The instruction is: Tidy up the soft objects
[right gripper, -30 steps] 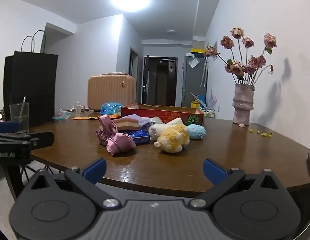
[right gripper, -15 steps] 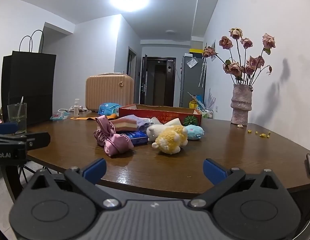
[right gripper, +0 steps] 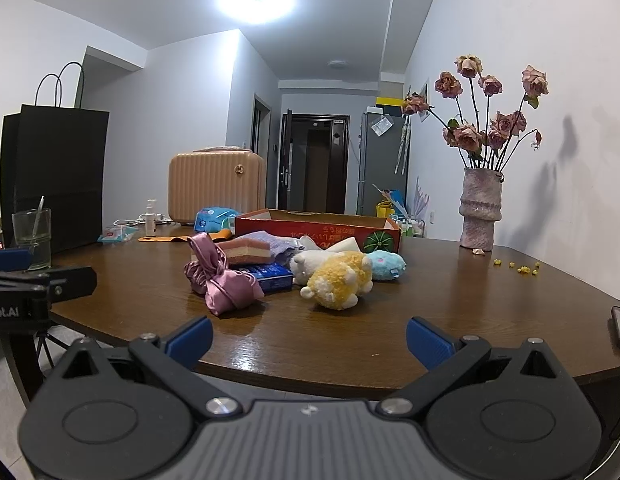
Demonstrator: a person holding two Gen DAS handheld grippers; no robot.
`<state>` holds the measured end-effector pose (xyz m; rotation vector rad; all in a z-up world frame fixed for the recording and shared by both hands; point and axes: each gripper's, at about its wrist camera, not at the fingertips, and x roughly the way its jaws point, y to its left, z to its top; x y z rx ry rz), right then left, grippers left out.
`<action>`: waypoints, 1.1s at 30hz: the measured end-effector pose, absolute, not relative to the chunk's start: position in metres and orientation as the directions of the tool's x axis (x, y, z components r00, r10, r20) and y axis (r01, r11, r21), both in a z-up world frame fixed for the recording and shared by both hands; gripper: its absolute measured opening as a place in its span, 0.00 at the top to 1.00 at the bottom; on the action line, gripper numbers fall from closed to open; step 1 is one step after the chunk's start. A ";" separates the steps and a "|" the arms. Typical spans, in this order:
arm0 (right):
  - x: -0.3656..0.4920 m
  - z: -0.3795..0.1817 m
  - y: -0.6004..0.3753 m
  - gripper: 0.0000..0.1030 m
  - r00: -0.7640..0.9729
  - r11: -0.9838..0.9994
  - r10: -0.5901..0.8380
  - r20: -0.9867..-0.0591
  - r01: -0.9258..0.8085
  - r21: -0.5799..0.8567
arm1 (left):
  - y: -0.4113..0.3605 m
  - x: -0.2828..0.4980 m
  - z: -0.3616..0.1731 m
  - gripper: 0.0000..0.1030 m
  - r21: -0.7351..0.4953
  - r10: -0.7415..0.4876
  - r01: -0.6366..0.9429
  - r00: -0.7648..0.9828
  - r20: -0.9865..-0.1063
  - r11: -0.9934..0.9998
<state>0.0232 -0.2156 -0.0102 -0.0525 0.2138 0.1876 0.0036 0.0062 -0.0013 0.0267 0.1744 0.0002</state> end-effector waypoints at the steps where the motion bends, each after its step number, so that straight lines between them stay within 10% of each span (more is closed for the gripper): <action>1: 0.023 -0.010 -0.216 0.00 0.960 0.981 0.180 -0.216 -0.191 -0.032 | 0.006 0.004 -0.001 0.00 0.026 0.003 0.002 0.985 -0.175 1.000; 33: 0.023 -0.012 -0.216 0.00 0.959 0.982 0.174 -0.222 -0.185 -0.030 | 0.006 0.003 -0.003 0.00 0.024 0.010 -0.006 0.985 -0.173 1.000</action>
